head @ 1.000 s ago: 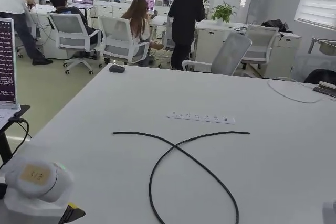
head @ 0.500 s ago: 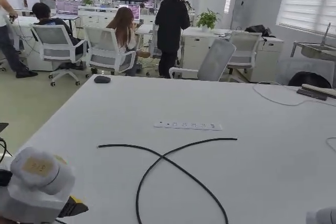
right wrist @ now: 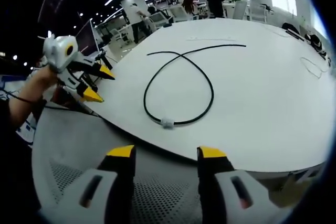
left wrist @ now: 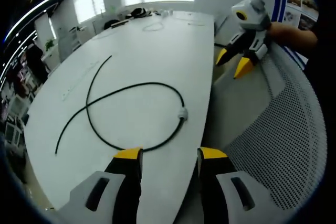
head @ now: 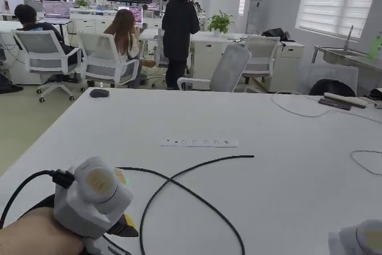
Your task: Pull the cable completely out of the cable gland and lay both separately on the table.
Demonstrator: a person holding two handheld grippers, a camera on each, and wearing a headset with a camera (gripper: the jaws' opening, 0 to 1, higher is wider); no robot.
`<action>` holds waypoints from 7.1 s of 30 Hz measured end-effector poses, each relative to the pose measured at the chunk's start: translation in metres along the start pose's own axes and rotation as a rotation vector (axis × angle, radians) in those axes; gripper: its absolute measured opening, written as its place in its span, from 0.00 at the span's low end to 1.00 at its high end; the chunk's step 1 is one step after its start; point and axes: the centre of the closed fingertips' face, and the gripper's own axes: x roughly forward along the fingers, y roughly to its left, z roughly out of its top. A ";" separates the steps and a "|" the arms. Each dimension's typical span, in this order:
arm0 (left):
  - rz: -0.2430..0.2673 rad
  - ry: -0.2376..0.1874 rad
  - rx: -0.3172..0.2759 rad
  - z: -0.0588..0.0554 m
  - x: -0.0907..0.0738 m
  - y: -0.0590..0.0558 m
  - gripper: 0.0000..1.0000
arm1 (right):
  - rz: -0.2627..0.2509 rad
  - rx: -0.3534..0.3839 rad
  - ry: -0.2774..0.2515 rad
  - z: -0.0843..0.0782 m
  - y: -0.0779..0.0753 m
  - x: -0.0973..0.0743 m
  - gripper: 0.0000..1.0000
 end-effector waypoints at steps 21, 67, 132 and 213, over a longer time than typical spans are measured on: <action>-0.201 0.085 0.124 0.021 0.118 -0.027 0.32 | -0.023 0.016 0.003 -0.001 -0.002 0.000 0.49; -0.141 0.056 0.267 0.050 -0.006 -0.057 0.16 | 0.264 -0.532 0.075 0.053 0.069 -0.002 0.34; -0.017 -0.012 0.626 0.050 -0.034 -0.104 0.16 | 0.572 -0.800 0.257 0.025 0.149 0.018 0.11; 0.040 -0.130 0.269 0.034 -0.043 -0.092 0.16 | 0.147 -1.132 0.024 0.033 0.114 0.010 0.03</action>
